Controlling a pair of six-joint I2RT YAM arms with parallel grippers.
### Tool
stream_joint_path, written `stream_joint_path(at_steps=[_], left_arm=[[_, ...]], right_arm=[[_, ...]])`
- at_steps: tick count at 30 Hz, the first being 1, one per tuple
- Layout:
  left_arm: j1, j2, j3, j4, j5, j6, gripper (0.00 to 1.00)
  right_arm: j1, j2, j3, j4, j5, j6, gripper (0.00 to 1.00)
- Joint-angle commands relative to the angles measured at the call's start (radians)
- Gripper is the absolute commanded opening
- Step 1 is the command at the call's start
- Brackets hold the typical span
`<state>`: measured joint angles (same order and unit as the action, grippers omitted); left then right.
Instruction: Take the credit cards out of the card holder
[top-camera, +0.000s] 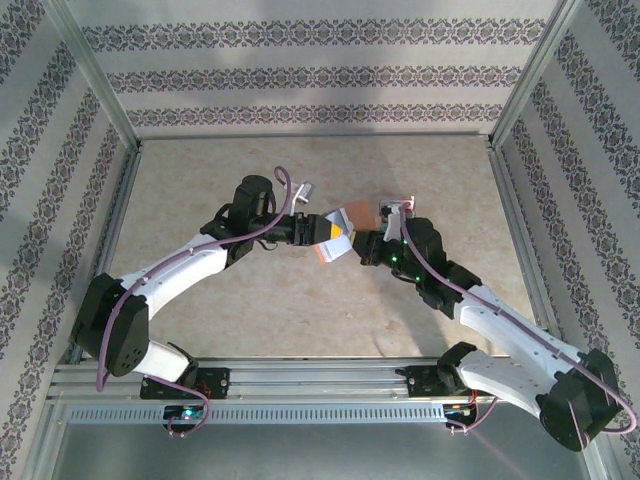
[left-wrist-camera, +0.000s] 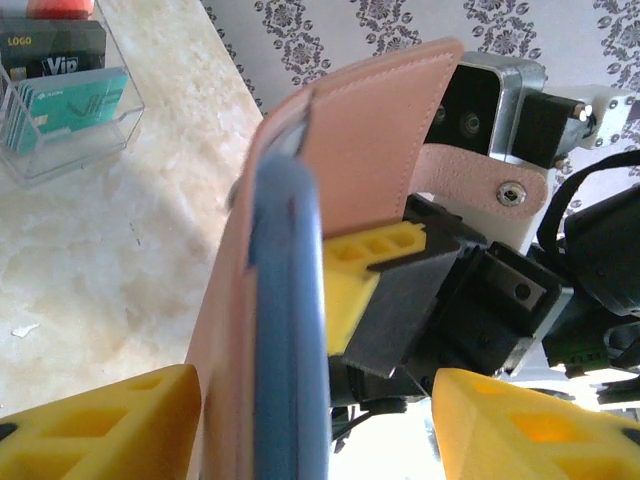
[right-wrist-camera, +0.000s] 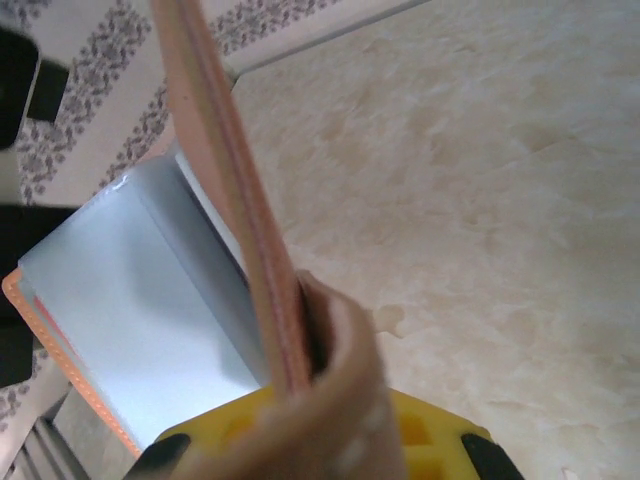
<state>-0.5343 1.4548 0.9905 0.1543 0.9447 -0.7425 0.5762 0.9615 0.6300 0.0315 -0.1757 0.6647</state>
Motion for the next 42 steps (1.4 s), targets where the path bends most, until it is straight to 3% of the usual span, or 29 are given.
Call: stream_joint_path(at_steps=[1, 6, 13, 24, 33, 42], left_arm=[[0.009, -0.003, -0.03, 0.15, 0.014, -0.073, 0.62], [0.009, 0.012, -0.047, 0.239, 0.014, -0.116, 0.6], [0.01, 0.006, -0.065, 0.245, -0.012, -0.11, 0.36], [0.011, 0.0, -0.071, 0.228, -0.032, -0.085, 0.16], [0.013, -0.015, -0.07, 0.217, -0.023, -0.068, 0.04], [0.012, -0.027, -0.059, 0.207, -0.028, -0.06, 0.03]], right_arm=[[-0.021, -0.033, -0.025, 0.083, 0.044, 0.094, 0.0], [-0.026, -0.047, -0.045, 0.097, 0.035, 0.129, 0.0], [-0.026, -0.045, -0.049, 0.115, 0.019, 0.134, 0.0], [-0.024, -0.032, -0.042, 0.143, -0.027, 0.117, 0.0], [-0.022, -0.007, -0.029, 0.182, -0.108, 0.031, 0.31], [0.006, 0.032, 0.005, 0.144, -0.135, -0.069, 0.57]])
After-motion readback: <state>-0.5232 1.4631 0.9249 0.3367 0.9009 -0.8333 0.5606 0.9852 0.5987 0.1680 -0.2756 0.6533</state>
